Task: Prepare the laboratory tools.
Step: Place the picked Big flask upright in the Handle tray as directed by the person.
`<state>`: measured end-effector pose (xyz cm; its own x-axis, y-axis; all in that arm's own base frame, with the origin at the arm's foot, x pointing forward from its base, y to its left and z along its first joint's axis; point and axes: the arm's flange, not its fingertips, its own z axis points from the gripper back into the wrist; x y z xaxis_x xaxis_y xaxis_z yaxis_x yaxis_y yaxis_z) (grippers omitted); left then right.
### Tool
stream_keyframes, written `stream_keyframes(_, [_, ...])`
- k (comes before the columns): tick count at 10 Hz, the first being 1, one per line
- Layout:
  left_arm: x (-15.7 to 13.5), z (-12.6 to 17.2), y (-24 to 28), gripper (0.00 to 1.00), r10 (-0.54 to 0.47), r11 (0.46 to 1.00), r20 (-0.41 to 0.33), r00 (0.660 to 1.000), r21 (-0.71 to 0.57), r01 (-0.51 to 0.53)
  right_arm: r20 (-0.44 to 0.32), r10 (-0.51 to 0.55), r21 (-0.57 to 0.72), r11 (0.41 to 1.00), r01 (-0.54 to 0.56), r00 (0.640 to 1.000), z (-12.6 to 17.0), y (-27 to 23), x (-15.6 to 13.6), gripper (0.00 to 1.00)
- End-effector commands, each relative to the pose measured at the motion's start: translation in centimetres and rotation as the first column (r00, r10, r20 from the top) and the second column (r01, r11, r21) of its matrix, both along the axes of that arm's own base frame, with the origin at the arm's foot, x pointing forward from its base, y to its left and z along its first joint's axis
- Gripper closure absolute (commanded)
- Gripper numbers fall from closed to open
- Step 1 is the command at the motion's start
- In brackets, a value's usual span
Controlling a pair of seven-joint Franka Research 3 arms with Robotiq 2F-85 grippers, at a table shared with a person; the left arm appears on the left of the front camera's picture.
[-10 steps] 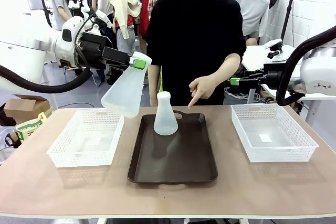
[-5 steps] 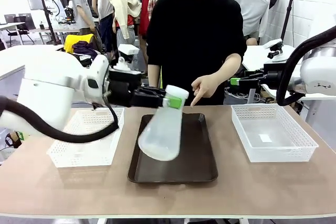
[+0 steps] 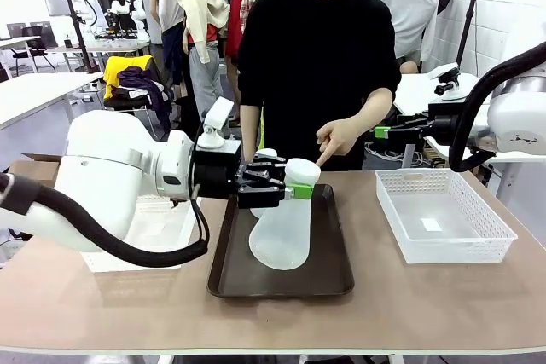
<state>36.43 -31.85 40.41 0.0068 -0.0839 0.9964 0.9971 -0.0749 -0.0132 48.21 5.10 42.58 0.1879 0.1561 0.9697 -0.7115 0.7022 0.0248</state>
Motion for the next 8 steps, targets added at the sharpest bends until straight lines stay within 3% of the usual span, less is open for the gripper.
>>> stream_keyframes(1, [1.7,-2.0,-1.3,1.00,0.044,0.998,-0.004,0.999,-0.041,-0.044,-0.016,-0.009,-0.007,1.000,0.008,1.000,0.2,0.0,-0.1,0.00])
stream_keyframes(3, [3.1,-2.3,-1.1,1.00,0.074,0.996,-0.027,0.997,-0.055,-0.075,-0.016,-0.009,-0.007,1.000,0.008,1.000,0.2,0.0,-0.1,0.00])
stream_keyframes(4, [3.6,-1.8,-0.8,1.00,-0.019,0.996,-0.102,0.995,-0.091,0.009,-0.016,-0.009,-0.007,1.000,0.008,1.000,0.2,0.0,-0.1,0.00])
stream_keyframes(5, [2.4,-2.9,-0.6,1.00,0.037,0.999,-0.036,0.999,-0.020,-0.038,-0.016,-0.009,-0.007,1.000,0.008,1.000,0.2,0.0,-0.1,0.00])
stream_keyframes(8, [2.4,-2.9,-0.6,1.00,0.037,0.999,-0.036,0.999,-0.020,-0.038,-0.016,-0.009,-0.007,1.000,0.008,1.000,0.2,0.0,-0.1,0.00])
